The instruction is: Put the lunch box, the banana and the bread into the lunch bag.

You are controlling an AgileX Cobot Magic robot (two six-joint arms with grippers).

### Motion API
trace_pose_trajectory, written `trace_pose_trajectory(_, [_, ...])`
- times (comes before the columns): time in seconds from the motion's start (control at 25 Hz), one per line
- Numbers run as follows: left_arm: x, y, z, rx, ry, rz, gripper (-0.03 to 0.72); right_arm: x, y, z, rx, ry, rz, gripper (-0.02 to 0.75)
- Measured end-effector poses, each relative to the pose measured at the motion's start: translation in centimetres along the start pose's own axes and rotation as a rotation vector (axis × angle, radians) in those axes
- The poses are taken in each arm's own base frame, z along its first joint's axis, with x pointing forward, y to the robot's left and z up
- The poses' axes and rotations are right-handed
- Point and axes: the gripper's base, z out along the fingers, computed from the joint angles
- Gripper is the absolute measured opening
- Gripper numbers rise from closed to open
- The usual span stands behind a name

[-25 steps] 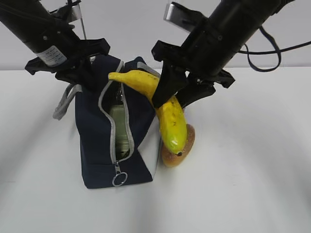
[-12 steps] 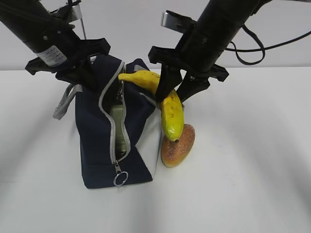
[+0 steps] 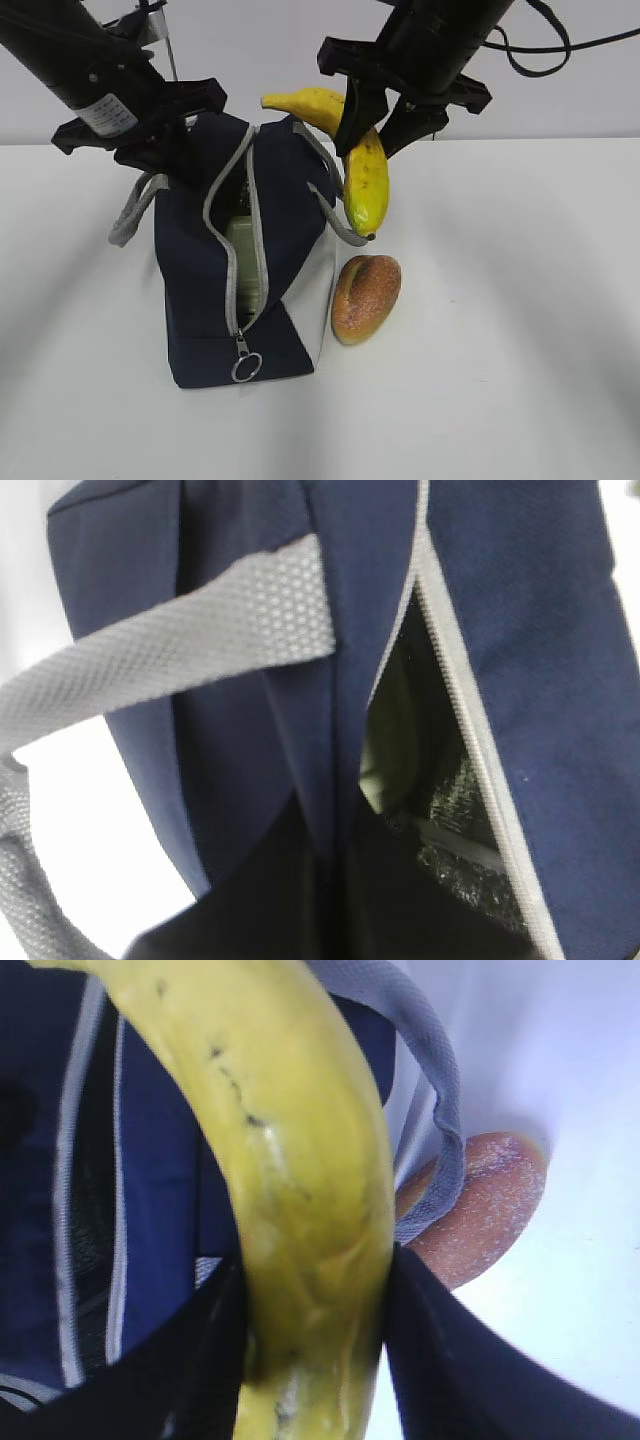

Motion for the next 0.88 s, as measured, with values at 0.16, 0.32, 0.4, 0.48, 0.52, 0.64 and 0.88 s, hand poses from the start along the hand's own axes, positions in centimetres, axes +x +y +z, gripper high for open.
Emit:
trace_pose_trajectory(0.16, [0.0,0.0,0.0,0.0,0.0,0.0,-0.003,0.0,-0.2,-1.8,-0.072,-0.031,0.034,0.3])
trace_pose_trajectory(0.32, [0.0,0.0,0.0,0.0,0.0,0.0,-0.003,-0.4,-1.3,-3.8,-0.202,-0.084,0.067,0.3])
trace_pose_trajectory(0.4, [0.0,0.0,0.0,0.0,0.0,0.0,-0.003,-0.3,-2.1,-4.6,-0.281,-0.104,0.083,0.3])
trace_pose_trajectory(0.48, [0.0,0.0,0.0,0.0,0.0,0.0,-0.003,0.1,-2.7,-5.1,-0.361,-0.121,0.096,0.3])
trace_pose_trajectory(0.52, [0.0,0.0,0.0,0.0,0.0,0.0,-0.003,0.3,-3.0,-5.2,-0.406,-0.128,0.104,0.3])
trace_pose_trajectory(0.64, [0.0,0.0,0.0,0.0,0.0,0.0,-0.003,0.9,-3.1,-4.6,-0.523,-0.132,0.122,0.3])
trace_pose_trajectory(0.88, [0.0,0.0,0.0,0.001,0.001,-0.001,-0.003,1.6,-2.7,-2.6,-0.744,-0.138,0.195,0.3])
